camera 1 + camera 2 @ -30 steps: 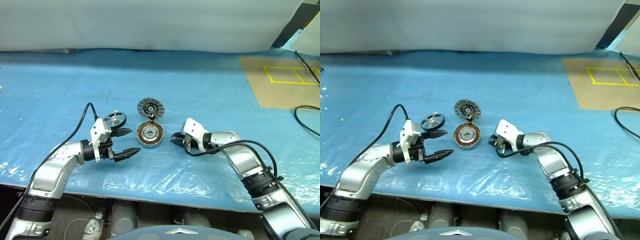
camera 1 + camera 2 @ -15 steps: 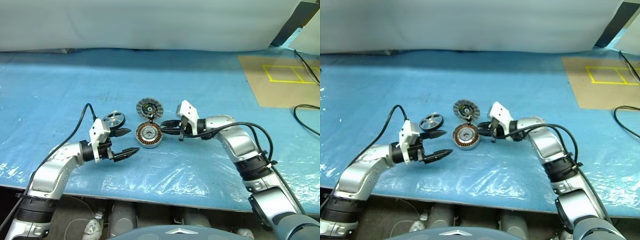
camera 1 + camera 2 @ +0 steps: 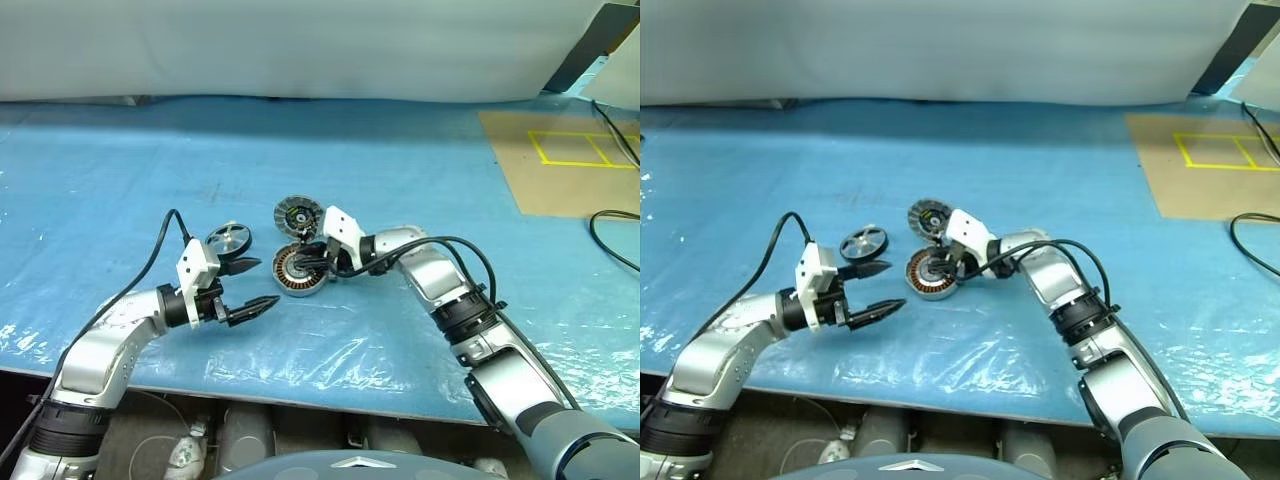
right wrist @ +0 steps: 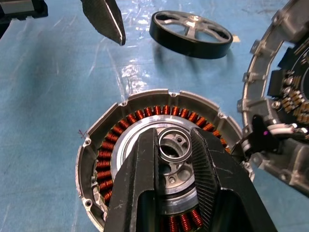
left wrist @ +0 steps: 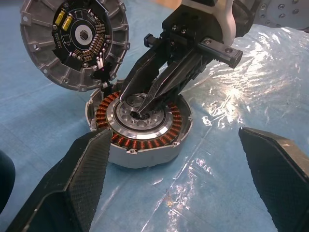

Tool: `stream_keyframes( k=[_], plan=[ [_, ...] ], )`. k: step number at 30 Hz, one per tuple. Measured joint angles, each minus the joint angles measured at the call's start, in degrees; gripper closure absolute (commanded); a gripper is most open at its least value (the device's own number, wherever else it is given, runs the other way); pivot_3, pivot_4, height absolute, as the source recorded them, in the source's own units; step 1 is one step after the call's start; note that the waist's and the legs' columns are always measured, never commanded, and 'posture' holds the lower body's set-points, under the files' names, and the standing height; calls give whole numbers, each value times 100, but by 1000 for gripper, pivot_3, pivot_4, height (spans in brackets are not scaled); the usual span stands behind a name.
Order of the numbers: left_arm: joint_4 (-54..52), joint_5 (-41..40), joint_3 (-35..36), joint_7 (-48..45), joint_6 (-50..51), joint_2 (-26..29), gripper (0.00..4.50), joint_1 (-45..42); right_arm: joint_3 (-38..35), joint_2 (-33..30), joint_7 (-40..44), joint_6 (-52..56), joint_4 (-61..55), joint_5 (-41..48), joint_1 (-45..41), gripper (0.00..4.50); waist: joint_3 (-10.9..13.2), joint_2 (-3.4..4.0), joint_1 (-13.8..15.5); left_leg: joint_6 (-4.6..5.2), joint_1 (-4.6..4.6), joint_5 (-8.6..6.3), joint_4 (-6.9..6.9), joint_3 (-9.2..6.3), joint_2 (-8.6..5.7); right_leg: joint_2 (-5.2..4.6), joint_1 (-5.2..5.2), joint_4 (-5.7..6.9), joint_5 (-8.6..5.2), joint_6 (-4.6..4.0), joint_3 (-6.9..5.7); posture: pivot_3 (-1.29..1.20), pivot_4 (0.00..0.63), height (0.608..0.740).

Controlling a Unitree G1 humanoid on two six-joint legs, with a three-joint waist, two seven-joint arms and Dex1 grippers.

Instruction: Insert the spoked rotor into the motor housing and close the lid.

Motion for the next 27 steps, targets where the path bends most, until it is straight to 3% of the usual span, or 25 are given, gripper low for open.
stream_keyframes(
  k=[27],
  plan=[
    [-89,-51,1,114,148,0,77,7,45,66,275,-210,230,-252,-141,3929,0,0,-4,0,2,0,1,1,0,0,1,2,0,0,0,0,150,740]
  ],
)
